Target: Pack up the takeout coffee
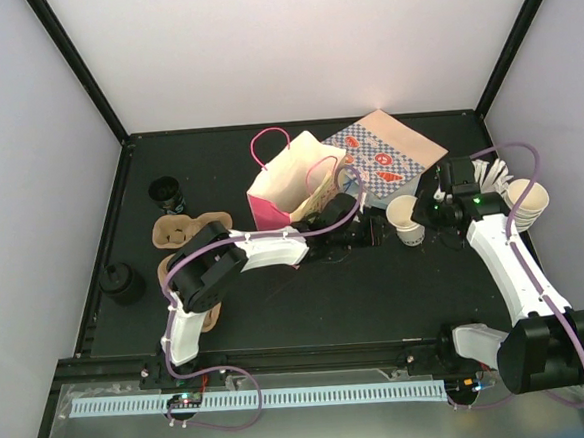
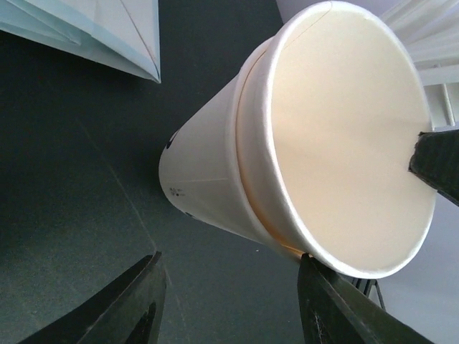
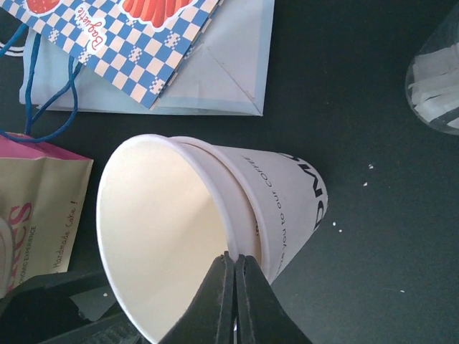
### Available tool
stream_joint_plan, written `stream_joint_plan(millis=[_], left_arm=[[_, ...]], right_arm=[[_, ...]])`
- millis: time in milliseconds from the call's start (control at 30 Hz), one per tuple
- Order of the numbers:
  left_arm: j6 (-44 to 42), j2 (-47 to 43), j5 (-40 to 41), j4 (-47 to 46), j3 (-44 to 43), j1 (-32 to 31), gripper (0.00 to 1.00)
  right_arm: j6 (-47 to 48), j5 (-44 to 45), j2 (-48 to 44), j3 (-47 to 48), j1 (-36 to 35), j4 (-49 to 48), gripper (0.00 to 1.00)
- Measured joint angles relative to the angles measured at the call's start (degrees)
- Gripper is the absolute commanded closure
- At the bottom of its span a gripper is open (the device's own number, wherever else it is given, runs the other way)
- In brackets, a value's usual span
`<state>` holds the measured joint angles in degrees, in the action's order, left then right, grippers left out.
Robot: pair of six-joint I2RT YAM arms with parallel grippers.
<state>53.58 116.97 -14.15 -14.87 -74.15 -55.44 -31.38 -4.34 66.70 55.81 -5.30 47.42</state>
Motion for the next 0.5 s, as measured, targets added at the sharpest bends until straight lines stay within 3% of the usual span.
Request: stream_joint_plan(millis=[500], left_arm=[[-3.0,0.1,2.2,3.5,-1.6,-0.4,0.47]], right_arm=[[-0.9,-0.7,0.0,0.8,0.6,1.3,0.99]])
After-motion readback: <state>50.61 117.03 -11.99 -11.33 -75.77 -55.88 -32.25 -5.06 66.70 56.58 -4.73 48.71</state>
